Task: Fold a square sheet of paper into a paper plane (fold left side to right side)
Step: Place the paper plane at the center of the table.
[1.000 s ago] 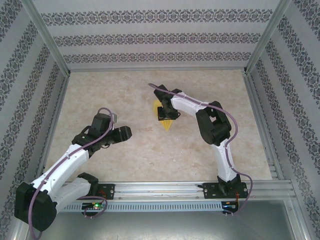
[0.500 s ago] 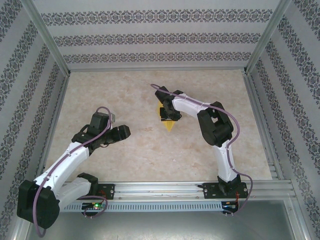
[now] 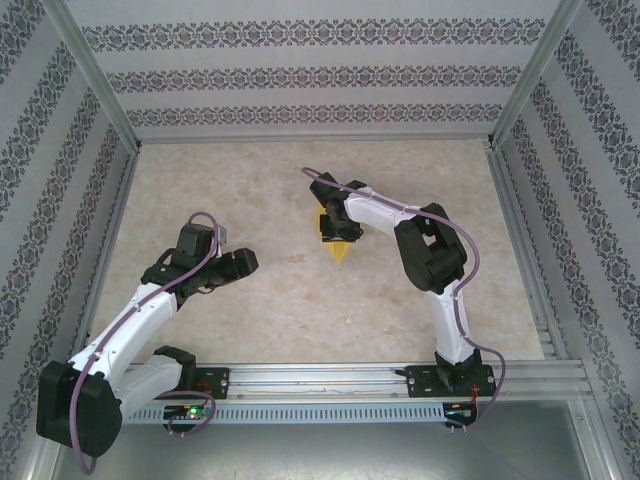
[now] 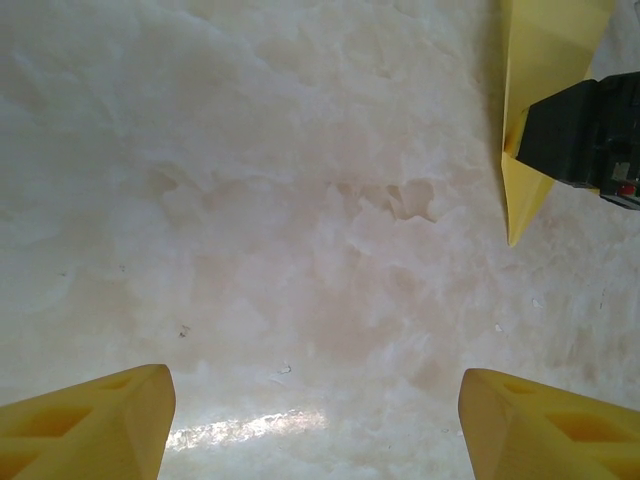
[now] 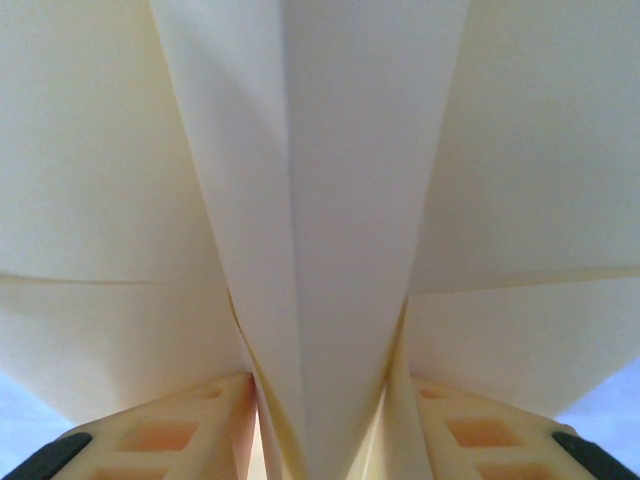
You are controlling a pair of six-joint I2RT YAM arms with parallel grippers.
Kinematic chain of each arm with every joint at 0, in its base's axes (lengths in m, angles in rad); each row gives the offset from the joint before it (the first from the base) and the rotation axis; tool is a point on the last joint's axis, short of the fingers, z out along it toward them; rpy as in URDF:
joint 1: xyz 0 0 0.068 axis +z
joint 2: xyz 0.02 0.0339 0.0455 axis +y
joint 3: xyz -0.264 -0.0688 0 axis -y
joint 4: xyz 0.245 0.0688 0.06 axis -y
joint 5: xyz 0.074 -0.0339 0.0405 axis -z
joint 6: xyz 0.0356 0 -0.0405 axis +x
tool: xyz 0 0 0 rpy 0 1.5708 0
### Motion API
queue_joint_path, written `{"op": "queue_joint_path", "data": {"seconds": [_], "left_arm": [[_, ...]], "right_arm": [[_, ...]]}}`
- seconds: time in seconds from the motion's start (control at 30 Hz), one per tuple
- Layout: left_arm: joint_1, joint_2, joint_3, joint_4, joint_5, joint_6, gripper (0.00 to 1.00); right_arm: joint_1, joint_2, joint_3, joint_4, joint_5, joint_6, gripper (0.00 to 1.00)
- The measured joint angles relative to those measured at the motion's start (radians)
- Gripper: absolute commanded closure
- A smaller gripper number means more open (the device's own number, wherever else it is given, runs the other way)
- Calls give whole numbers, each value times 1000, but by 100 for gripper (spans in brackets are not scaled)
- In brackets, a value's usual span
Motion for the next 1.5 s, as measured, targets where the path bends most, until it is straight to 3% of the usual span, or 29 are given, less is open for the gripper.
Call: {"op": "queue_joint_path", "data": {"seconds": [1.23,1.5], "left_arm": [[13,-12,0,0,22,0,25],[13,-19,0,0,22,0,25]], "right_arm": [[-2,20,73,-28,7,-13,61],[6,18,72,-31,13,-21,53]]}}
